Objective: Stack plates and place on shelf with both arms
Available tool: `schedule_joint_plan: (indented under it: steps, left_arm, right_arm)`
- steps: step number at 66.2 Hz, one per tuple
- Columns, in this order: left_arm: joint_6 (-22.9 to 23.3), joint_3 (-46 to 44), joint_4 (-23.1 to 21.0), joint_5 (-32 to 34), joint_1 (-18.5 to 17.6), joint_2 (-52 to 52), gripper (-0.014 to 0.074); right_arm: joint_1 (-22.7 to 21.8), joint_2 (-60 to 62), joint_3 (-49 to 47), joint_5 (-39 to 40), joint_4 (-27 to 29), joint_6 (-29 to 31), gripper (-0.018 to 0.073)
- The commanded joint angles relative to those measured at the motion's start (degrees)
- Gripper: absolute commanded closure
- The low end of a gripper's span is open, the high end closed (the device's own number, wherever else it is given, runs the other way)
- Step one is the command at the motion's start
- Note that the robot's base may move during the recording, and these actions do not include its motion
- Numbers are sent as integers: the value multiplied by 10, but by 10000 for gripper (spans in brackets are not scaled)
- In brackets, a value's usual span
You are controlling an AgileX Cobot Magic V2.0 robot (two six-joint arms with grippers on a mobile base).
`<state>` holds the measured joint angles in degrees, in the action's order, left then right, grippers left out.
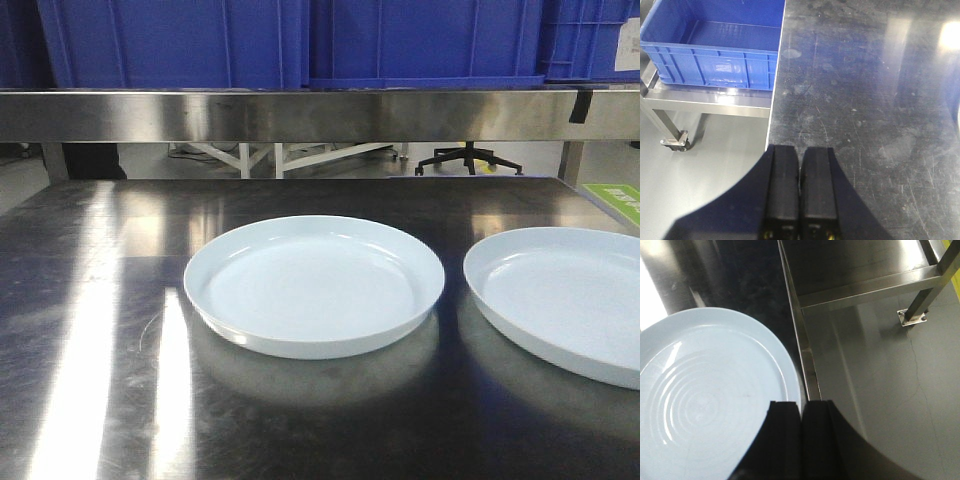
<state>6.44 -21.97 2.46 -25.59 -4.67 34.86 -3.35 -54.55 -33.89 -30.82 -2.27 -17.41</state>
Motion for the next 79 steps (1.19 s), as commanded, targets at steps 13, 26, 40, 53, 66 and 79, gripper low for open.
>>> schedule_joint_plan:
  steps: [13,26,40,53,66,79]
  left_arm:
    - [-1,-16,-4,43,-2,-1,513]
    - [-1,-16,-4,43,-2,-1,513]
    - [-1,-16,-4,43,-2,-1,513]
    - [-1,-16,-4,43,-2,-1,513]
    - [-1,-16,-4,43,-2,-1,513]
    - [-1,-16,-4,43,-2,-1,513]
  right_arm:
    - [0,5,-21,26,-7,9,216]
    - [0,2,-21,23,-7,9,115]
    - [0,-46,-23,55,-7,9,115]
    - [0,-130,-46,61,-13,9,115]
    - [0,-198,-67,67,-22,9,115]
    - [0,-236,-67,69,-23,9,162]
